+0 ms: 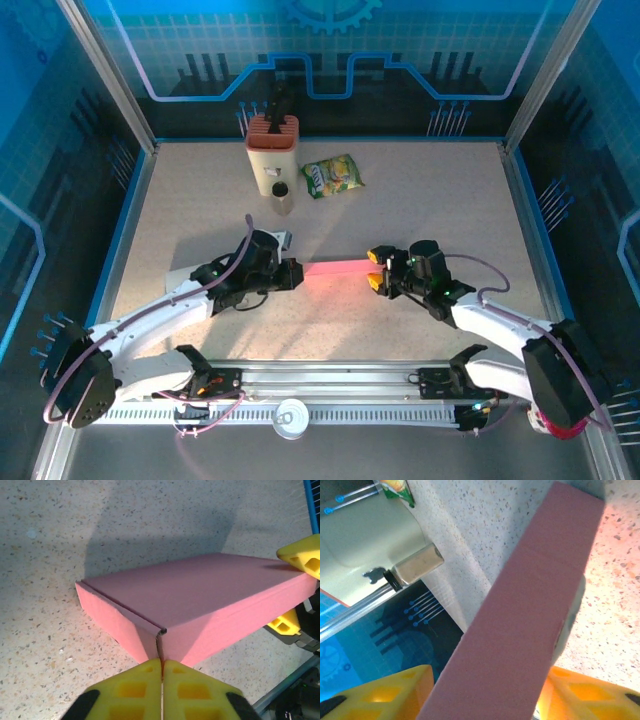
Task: Fold the paper box
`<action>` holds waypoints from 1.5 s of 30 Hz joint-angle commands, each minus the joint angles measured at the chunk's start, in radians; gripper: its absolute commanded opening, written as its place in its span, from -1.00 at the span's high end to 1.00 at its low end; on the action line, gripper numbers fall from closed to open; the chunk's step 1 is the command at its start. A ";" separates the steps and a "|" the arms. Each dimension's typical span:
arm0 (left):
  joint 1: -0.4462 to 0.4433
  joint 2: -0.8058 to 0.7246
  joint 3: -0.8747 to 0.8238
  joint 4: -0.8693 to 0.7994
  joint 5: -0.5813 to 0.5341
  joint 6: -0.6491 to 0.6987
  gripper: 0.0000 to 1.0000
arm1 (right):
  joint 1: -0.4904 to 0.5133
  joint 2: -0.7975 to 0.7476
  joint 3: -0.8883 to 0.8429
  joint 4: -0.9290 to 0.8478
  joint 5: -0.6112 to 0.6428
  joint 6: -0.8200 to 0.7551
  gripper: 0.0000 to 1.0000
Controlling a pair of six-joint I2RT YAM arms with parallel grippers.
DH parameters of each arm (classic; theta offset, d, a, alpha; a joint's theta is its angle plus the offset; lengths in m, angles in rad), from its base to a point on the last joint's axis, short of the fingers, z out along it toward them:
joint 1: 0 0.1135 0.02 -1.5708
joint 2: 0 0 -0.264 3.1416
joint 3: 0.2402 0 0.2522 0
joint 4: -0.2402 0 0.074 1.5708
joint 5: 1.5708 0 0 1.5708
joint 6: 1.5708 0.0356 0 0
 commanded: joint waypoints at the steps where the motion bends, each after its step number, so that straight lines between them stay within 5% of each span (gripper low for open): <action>1: -0.012 -0.036 -0.014 -0.040 -0.023 0.012 0.61 | 0.000 0.008 -0.024 0.078 -0.037 -0.045 0.01; 7: -0.013 -0.105 -0.008 -0.073 -0.040 0.008 0.23 | 0.000 0.030 -0.009 0.107 -0.020 -0.220 0.20; 14: -0.012 -0.177 0.006 -0.133 -0.081 0.012 0.19 | 0.006 0.202 -0.001 0.331 -0.021 -0.369 0.34; 20: -0.010 -0.209 0.009 -0.157 -0.106 0.013 0.19 | 0.035 0.395 0.040 0.527 -0.047 -0.360 0.34; 23: -0.009 -0.222 0.009 -0.169 -0.121 0.016 0.19 | 0.042 0.486 0.057 0.572 -0.068 -0.360 0.10; 27: -0.007 -0.221 0.016 -0.194 -0.134 0.024 0.19 | 0.030 0.479 0.067 0.333 -0.093 -0.395 -0.22; 34: -0.005 -0.189 0.018 -0.185 -0.135 0.021 0.14 | 0.032 0.109 0.182 -0.455 0.138 -0.639 -0.59; 42: 0.022 -0.055 0.077 -0.160 -0.174 0.050 0.18 | 0.014 -0.016 0.231 -0.446 0.110 -0.761 -0.10; 45: 0.038 -0.097 0.038 -0.126 -0.183 0.041 -0.04 | 0.015 -0.009 0.291 -0.475 0.130 -0.943 -0.31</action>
